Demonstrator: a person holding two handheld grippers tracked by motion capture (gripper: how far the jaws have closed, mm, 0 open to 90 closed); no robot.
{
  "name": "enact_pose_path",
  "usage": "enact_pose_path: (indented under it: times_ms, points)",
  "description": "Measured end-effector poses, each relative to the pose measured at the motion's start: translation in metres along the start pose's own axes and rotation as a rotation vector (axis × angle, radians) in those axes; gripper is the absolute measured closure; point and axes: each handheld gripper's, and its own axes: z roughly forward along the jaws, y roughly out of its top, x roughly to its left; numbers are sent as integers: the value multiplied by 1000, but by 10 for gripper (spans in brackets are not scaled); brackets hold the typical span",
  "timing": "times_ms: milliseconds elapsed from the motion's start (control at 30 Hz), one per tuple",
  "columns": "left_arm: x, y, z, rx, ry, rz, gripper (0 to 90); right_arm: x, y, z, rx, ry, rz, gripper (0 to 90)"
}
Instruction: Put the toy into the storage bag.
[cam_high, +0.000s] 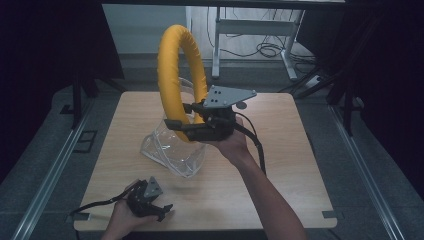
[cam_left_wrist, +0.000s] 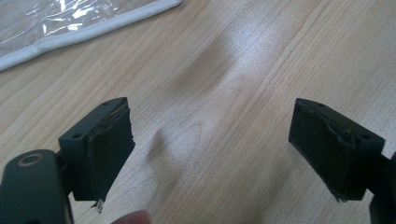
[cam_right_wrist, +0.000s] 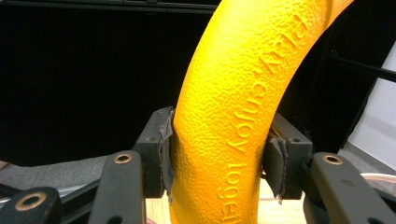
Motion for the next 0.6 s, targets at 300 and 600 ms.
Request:
enact_pose_path:
  times_ms: [300, 600]
  points:
    - [0, 0, 0, 1, -1, 1, 137, 0, -5, 14, 6, 22, 14, 492]
    - [0, 0, 0, -2, 0, -1, 136, -4, -12, 22, 12, 33, 31, 492]
